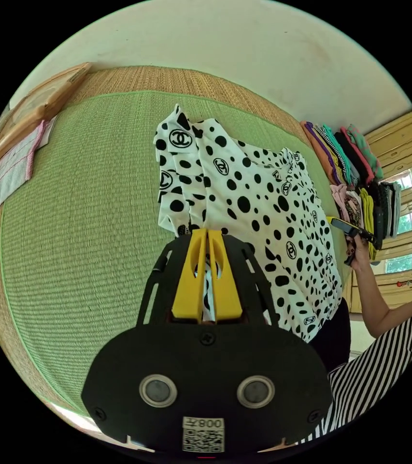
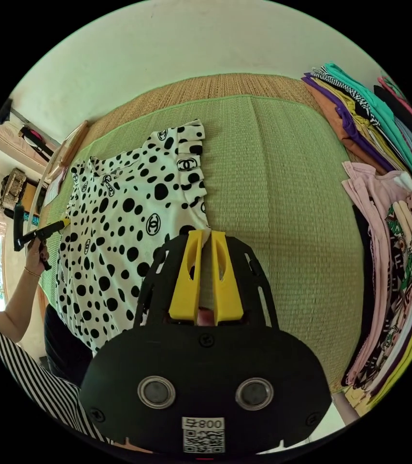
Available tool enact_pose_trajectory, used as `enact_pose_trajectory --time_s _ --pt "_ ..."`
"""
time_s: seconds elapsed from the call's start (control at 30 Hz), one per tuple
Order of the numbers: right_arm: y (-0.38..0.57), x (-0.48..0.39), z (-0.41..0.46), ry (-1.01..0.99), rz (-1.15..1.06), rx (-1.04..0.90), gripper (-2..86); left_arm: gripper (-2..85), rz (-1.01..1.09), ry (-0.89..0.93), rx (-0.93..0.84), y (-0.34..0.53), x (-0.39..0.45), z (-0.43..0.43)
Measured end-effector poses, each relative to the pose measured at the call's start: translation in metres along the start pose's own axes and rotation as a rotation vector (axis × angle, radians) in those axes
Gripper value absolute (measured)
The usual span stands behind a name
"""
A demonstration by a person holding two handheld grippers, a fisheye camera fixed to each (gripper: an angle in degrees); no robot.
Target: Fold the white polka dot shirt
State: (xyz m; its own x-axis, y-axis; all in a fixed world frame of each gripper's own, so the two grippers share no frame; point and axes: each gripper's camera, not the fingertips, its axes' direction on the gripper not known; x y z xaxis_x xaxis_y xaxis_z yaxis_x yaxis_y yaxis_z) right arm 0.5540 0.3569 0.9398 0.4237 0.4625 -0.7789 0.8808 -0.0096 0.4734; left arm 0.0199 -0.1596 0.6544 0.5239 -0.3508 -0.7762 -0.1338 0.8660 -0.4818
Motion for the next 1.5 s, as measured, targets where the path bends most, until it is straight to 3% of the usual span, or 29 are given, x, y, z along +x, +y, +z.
enact_pose_trajectory --time_s 0.27,0.5,0.67,0.83,1.13,1.3,1.5 --pt "-0.005 -0.005 -0.05 -0.018 -0.027 0.034 0.8 0.9 -0.09 0.066 0.109 0.02 -0.033 -0.053" --pt "-0.009 0.0 -0.044 -0.034 -0.001 -0.032 3.8 5.3 -0.215 0.251 0.2 0.047 -0.069 -0.072" --pt "0.005 0.016 -0.061 -0.122 0.082 -0.013 5.8 6.3 -0.165 0.156 0.1 0.069 -0.058 -0.079" --pt "0.014 0.005 -0.056 -0.116 0.064 -0.071 5.1 2.1 -0.163 0.056 0.028 0.073 -0.056 -0.074" --pt "0.02 0.005 -0.061 -0.149 0.093 -0.077 4.7 6.2 -0.212 0.237 0.144 0.079 -0.092 -0.106" --pt "0.025 0.005 -0.065 -0.145 0.1 -0.083 4.5 1.9 -0.241 0.183 0.059 0.065 -0.102 -0.09" --pt "0.028 0.001 -0.07 -0.157 0.086 -0.087 5.0 1.8 -0.34 0.229 0.188 0.08 -0.143 -0.123"
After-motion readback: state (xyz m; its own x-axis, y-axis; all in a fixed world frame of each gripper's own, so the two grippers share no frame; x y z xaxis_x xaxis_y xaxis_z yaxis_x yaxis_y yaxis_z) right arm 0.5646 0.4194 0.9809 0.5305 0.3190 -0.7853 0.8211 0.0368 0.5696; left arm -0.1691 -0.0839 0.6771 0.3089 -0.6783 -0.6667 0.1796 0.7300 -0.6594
